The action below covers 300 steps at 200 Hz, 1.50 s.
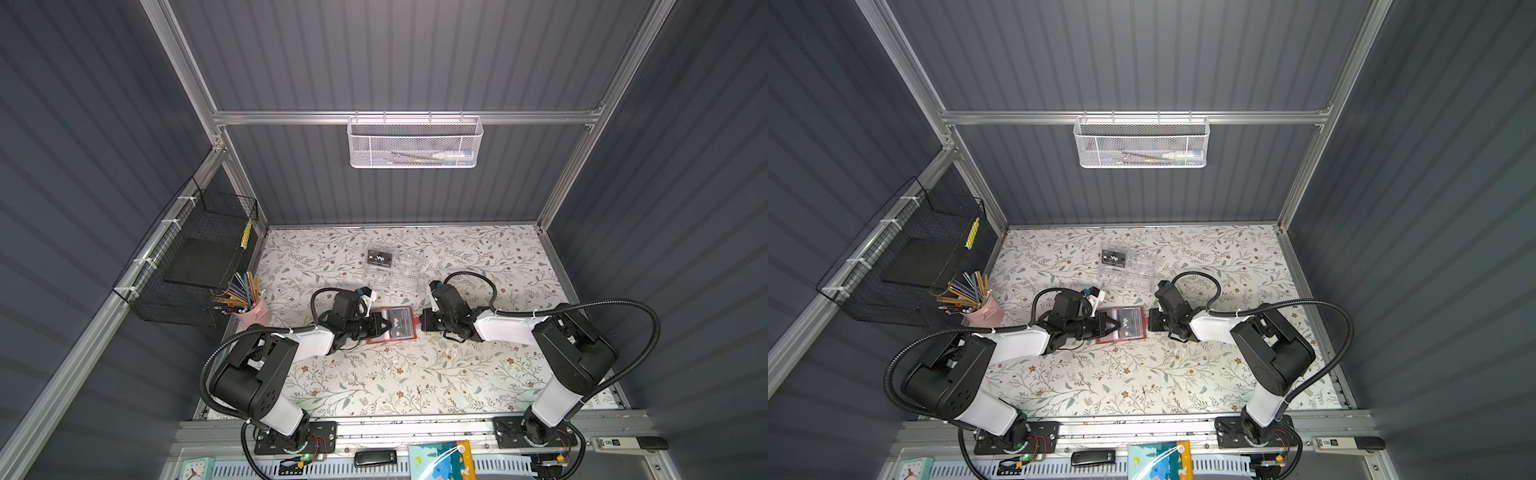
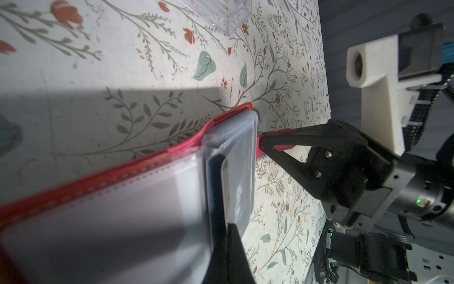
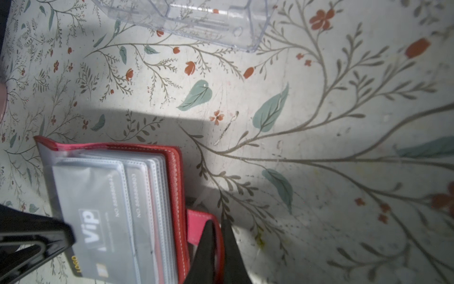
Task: Take the credit cards out of the card holder
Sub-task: Take out the credit card from the card slot.
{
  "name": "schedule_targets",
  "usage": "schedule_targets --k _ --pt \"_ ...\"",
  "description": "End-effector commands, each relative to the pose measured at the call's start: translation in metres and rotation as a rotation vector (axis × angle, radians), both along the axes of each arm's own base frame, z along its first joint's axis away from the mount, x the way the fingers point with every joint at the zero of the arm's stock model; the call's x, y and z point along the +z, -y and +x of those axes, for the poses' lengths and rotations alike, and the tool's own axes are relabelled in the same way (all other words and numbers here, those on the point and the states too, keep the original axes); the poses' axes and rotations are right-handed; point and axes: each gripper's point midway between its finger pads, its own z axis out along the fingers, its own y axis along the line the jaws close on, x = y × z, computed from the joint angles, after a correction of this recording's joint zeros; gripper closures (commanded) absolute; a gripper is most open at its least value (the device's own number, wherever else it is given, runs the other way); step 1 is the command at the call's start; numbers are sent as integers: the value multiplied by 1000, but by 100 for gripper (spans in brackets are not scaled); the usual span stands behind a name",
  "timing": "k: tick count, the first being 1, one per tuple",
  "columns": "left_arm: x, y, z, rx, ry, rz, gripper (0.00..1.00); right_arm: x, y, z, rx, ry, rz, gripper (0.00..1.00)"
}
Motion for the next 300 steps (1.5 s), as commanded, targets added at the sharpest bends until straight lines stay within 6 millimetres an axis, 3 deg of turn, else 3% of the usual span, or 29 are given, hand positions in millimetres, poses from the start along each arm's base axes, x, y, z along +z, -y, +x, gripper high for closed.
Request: schedule_targets --k 1,102,159,178,197,218,233,275,300 --pt "-4 -11 1 12 -8 19 100 -13 19 4 -38 -12 -57 100" --pt "-2 -15 2 24 5 -3 100 -19 12 1 -2 -42 -24 100" --pt "2 -31 5 62 23 65 100 -19 12 -1 18 -47 -33 100" --pt "7 -33 6 65 40 84 100 -16 10 0 25 -43 -20 96" --pt "11 -34 6 55 50 100 100 -12 7 0 37 -35 -7 83" --pt "19 -36 10 45 76 135 100 -4 7 0 43 -17 -3 76" --pt "26 -38 13 31 96 171 100 5 6 1 48 1 2 62" --pt "59 -43 30 50 195 220 100 36 5 5 54 57 28 39" --pt "82 -39 45 46 246 239 100 55 6 8 48 89 34 17"
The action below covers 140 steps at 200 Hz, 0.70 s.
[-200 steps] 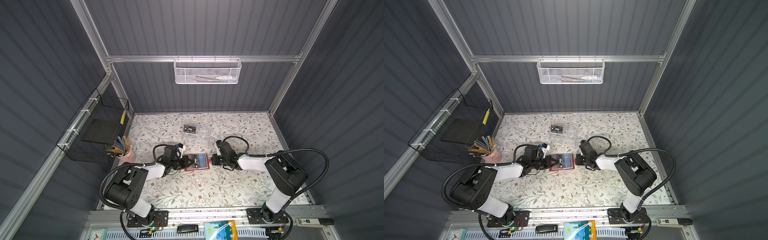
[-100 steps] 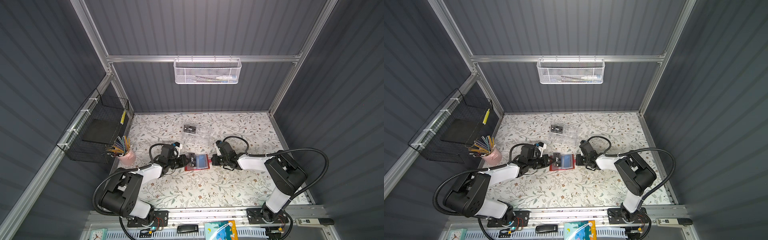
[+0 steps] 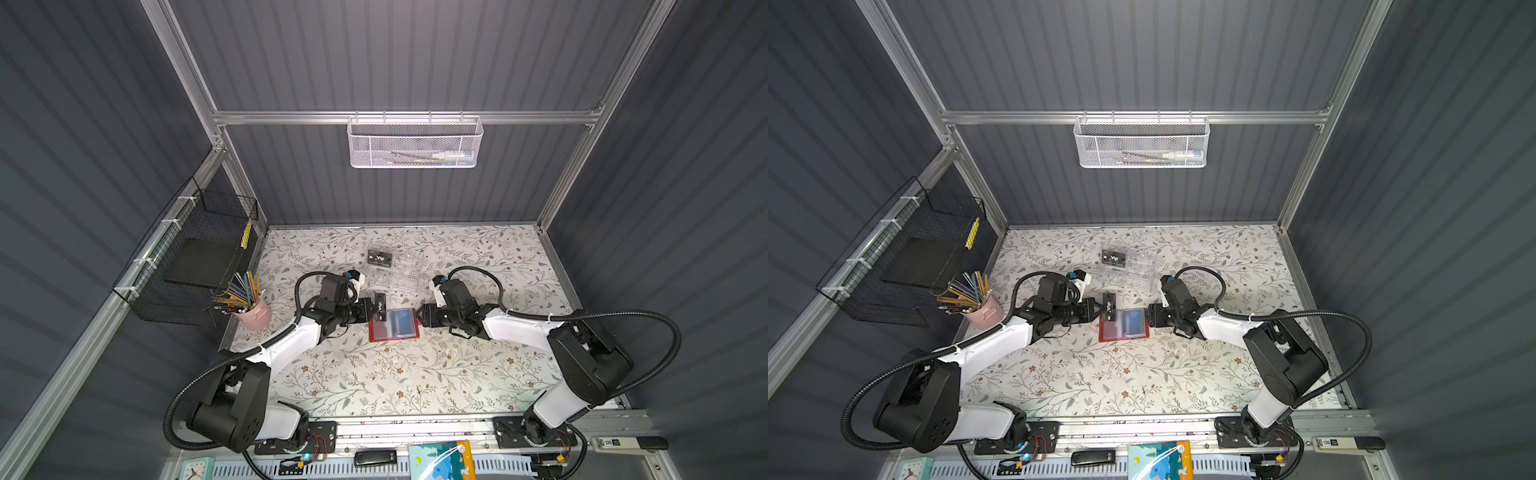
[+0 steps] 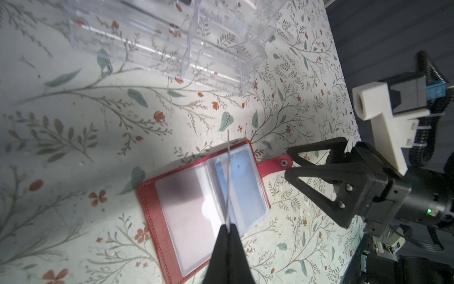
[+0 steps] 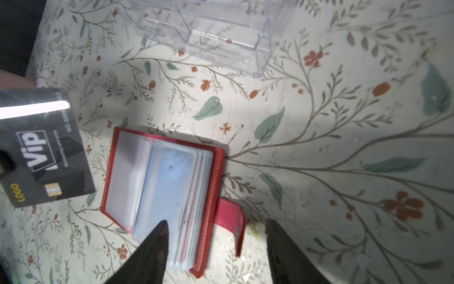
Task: Take the credit cards out of the card holder
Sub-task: Take out the credit card from the card slot, then place the credit card in the storage box.
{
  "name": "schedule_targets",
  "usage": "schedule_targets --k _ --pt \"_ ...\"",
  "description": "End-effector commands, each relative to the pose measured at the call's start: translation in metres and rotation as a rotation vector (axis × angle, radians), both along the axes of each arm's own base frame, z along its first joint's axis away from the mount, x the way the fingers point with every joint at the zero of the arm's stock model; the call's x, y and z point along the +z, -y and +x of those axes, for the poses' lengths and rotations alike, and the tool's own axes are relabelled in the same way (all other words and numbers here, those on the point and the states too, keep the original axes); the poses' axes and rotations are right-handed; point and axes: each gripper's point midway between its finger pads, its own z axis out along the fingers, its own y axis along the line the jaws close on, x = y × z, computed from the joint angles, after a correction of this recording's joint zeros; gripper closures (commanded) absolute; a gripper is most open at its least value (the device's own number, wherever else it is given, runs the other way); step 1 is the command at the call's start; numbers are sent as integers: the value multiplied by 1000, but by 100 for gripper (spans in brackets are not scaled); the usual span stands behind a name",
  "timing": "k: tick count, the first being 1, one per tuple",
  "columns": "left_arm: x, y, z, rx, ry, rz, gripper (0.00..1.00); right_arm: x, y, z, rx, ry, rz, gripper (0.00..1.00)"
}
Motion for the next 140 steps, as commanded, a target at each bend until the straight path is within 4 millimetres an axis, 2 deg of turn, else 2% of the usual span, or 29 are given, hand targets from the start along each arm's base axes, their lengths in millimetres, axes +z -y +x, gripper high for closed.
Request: schedule_targets --k 1,15,47,77,93,98,101,119,140 --pt "20 -2 12 -14 57 60 100 21 0 5 -3 30 4 17" --pt "30 -5 26 -2 84 113 100 30 1 6 -9 39 1 1" --pt "62 -5 49 -50 187 240 100 50 7 8 -23 77 1 1" --pt "87 -4 69 -176 315 393 100 61 18 19 -63 88 -25 1" --pt "90 -3 80 -271 376 488 100 68 23 26 -85 90 7 1" --pt "85 -3 81 -311 377 519 100 70 25 28 -89 91 19 1" --pt "96 0 86 -328 410 526 100 71 25 29 -91 92 26 1" --pt "91 5 95 -462 456 605 100 75 26 34 -91 87 36 1" --pt "88 6 110 -538 532 687 100 79 26 40 -97 88 33 1"
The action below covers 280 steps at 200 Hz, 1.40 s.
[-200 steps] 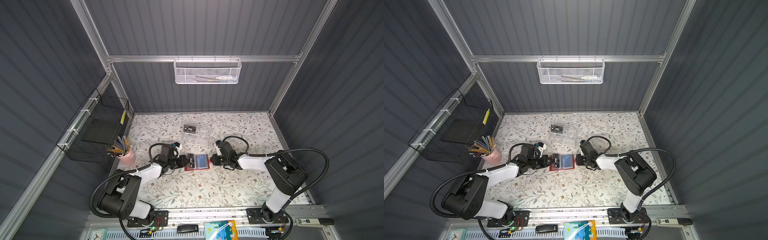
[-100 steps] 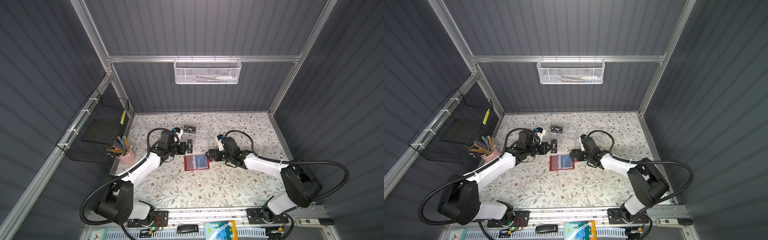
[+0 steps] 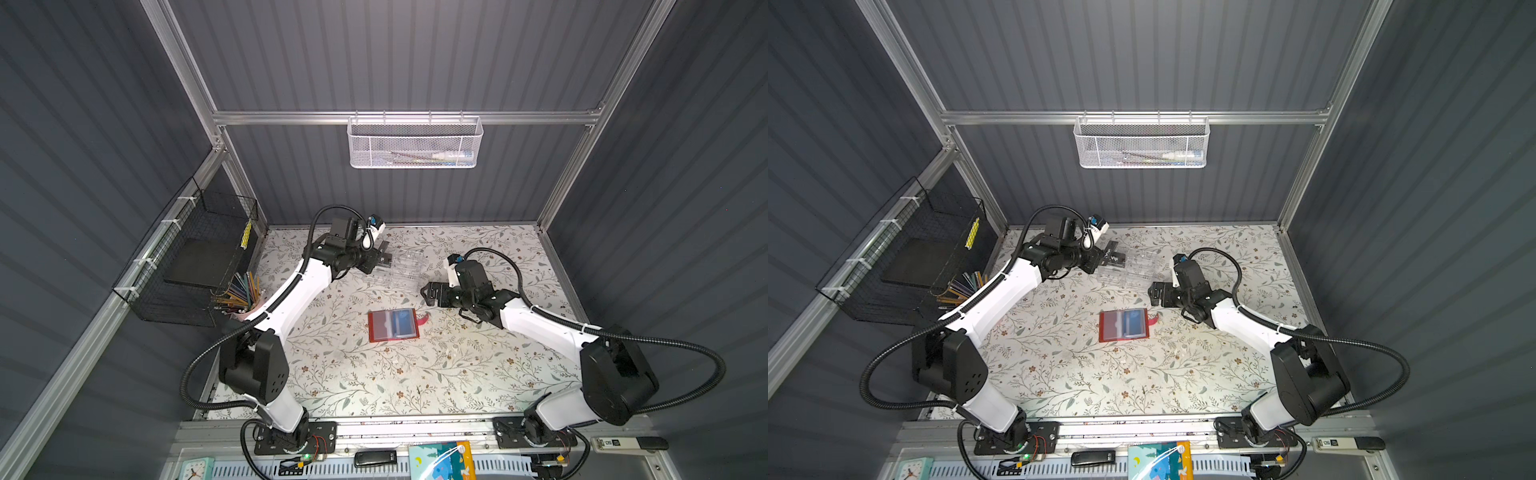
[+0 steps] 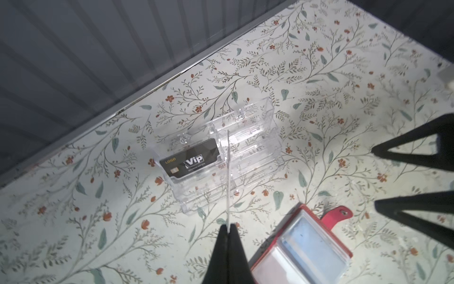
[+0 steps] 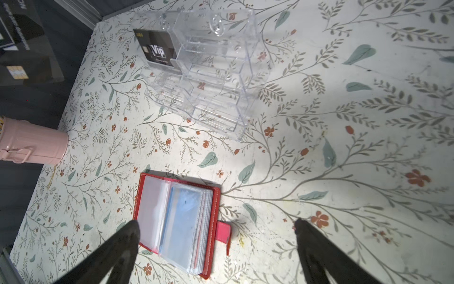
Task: Take the credit cards out of the card holder
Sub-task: Place the credit card in the storage box.
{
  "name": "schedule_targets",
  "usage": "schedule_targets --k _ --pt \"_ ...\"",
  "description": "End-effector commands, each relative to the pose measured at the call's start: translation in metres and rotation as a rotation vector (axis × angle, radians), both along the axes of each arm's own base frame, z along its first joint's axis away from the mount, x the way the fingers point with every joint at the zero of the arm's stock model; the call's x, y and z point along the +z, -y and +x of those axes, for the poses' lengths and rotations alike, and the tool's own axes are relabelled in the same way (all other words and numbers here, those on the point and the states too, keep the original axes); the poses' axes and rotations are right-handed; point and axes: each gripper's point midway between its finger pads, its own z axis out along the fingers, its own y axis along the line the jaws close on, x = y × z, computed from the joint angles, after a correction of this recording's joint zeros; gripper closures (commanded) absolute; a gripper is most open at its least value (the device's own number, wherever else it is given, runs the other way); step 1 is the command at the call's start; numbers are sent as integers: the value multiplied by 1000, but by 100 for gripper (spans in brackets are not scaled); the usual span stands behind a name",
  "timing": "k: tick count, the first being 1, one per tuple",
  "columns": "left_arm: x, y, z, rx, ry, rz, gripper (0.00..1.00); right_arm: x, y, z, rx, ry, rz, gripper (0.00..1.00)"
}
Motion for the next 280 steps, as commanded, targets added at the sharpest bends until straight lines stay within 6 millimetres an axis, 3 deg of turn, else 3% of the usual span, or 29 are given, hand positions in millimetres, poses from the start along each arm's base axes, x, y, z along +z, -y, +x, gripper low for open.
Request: schedule_targets --k 1,32,62,98,127,203,280 --pt "-17 -5 0 -178 52 210 100 11 -4 6 15 5 8 1" --pt "-33 0 6 -392 107 363 100 20 -4 11 17 11 14 1" --pt "-33 4 15 -552 141 420 100 29 -6 16 33 30 14 1" --pt "-44 -10 33 -653 190 510 100 33 -3 22 24 44 26 1" --pt "-56 -19 35 -768 226 572 100 35 4 26 4 28 68 1" --pt "-86 -28 37 -966 262 701 100 31 7 37 -2 5 87 1" --pt "-86 -25 47 -1039 363 781 100 23 3 44 9 -17 102 1"
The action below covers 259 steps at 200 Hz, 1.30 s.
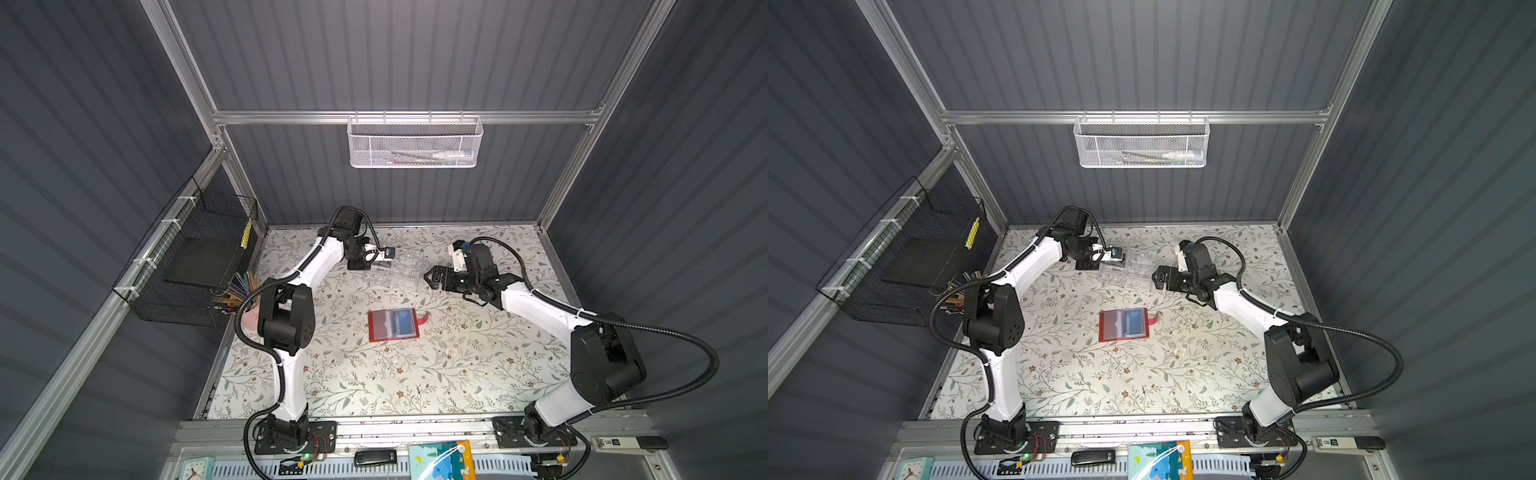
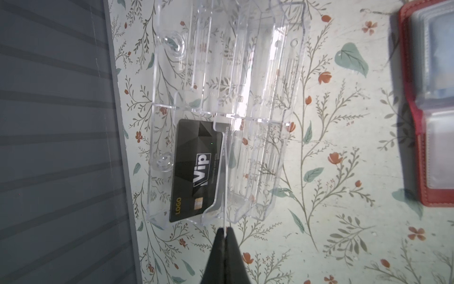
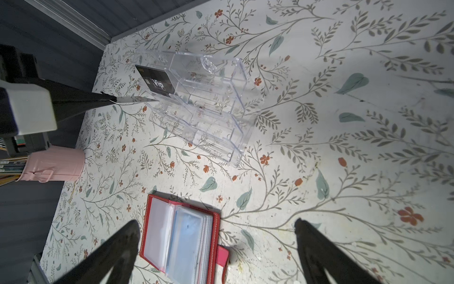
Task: Take the credit cards out of the card holder
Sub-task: Place the credit card in the storage box.
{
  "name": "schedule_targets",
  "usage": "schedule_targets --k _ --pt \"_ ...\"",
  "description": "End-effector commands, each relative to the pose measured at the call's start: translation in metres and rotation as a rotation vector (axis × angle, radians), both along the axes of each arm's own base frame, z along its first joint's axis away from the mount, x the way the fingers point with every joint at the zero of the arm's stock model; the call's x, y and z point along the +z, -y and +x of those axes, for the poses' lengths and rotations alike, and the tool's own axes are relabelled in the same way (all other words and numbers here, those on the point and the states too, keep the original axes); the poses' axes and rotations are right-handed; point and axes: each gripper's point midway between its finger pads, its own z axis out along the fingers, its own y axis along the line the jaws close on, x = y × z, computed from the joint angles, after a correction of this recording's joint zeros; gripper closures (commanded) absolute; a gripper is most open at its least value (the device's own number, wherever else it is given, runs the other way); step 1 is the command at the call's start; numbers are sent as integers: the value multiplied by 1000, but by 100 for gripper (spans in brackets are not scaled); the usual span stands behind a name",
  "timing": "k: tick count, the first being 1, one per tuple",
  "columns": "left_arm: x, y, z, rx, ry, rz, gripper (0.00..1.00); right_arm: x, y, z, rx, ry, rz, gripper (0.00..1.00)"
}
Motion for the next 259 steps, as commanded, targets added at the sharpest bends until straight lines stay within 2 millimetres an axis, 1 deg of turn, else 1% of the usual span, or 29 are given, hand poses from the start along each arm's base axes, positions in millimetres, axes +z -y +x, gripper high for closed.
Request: schedule_targets --k 1,22,49,66,100,158,259 --pt "4 -3 -8 -297 106 166 100 13 -5 9 8 23 31 1" --pt "8 5 -7 -319 126 165 100 13 -7 10 14 24 31 1" --pt "3 4 -3 -335 127 196 100 16 -9 13 17 30 32 1" --pt "5 8 -2 -350 136 197 100 15 -10 15 20 28 33 1" --pt "-4 8 3 -358 116 215 100 15 -10 16 20 29 35 1" --pt "-19 8 2 -369 95 240 100 15 -11 16 28 29 47 1" --pt "-33 18 1 -407 107 272 100 12 -13 13 36 27 67 1"
